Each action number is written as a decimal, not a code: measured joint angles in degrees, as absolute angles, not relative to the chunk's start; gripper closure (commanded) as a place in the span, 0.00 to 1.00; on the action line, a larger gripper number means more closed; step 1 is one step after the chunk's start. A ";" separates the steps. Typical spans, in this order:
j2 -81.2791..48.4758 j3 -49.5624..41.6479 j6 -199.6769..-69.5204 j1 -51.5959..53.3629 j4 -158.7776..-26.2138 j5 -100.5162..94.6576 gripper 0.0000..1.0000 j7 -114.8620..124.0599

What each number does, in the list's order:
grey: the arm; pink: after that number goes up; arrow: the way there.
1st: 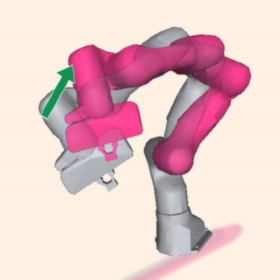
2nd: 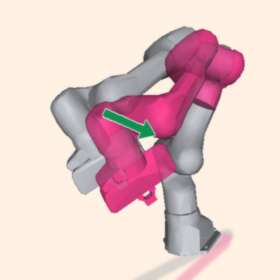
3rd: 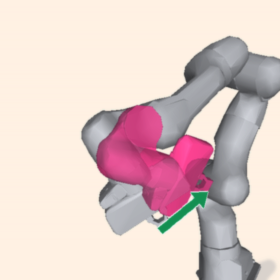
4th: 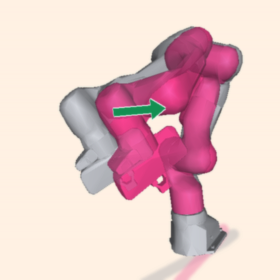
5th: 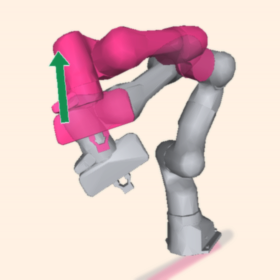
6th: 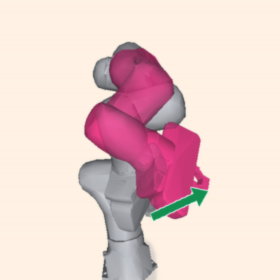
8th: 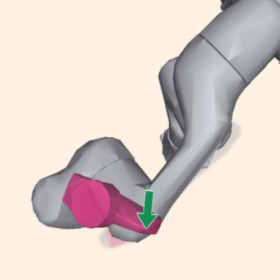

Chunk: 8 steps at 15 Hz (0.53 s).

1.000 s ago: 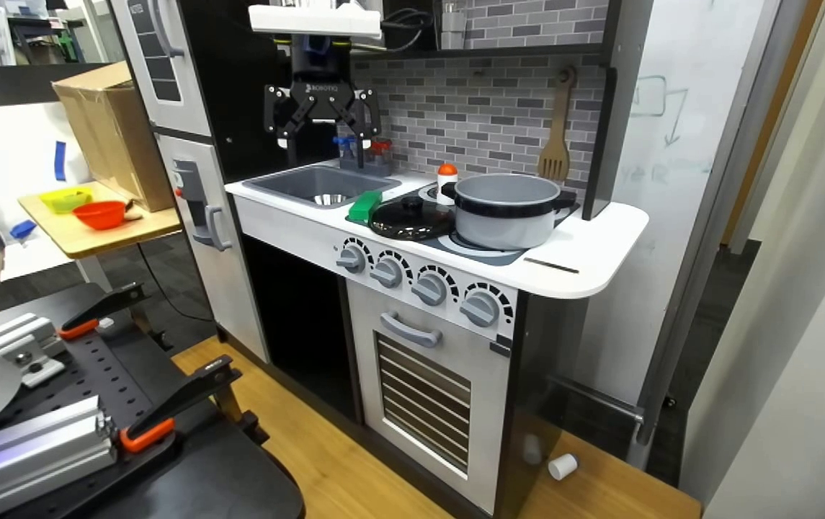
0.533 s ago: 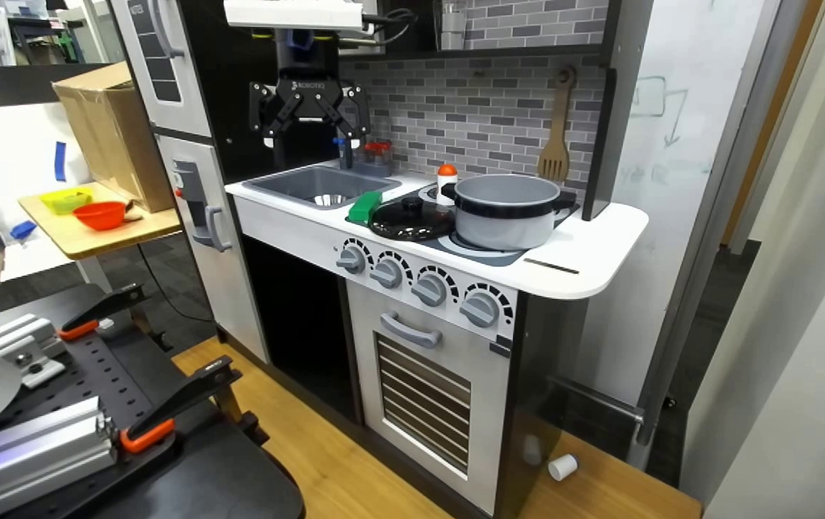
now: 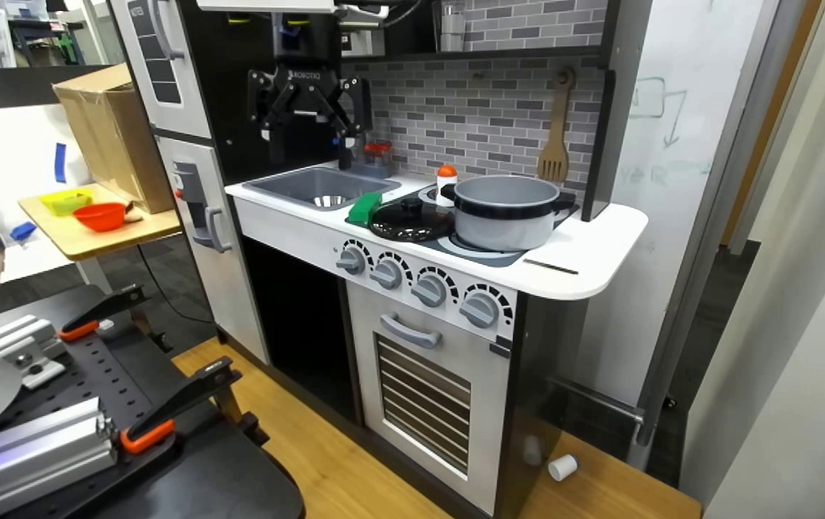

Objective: Pick up and put down the green block then put the salt cellar inside the pot and the green block in the sink

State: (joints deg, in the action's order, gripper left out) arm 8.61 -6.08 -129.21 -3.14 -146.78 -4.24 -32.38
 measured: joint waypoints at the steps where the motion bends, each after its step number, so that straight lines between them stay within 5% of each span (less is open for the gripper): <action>1: 9.10 -6.48 -129.26 -3.16 -146.82 -2.81 0.00 -31.75; 8: 9.56 -6.85 -132.10 -3.07 -146.84 2.23 0.00 -25.41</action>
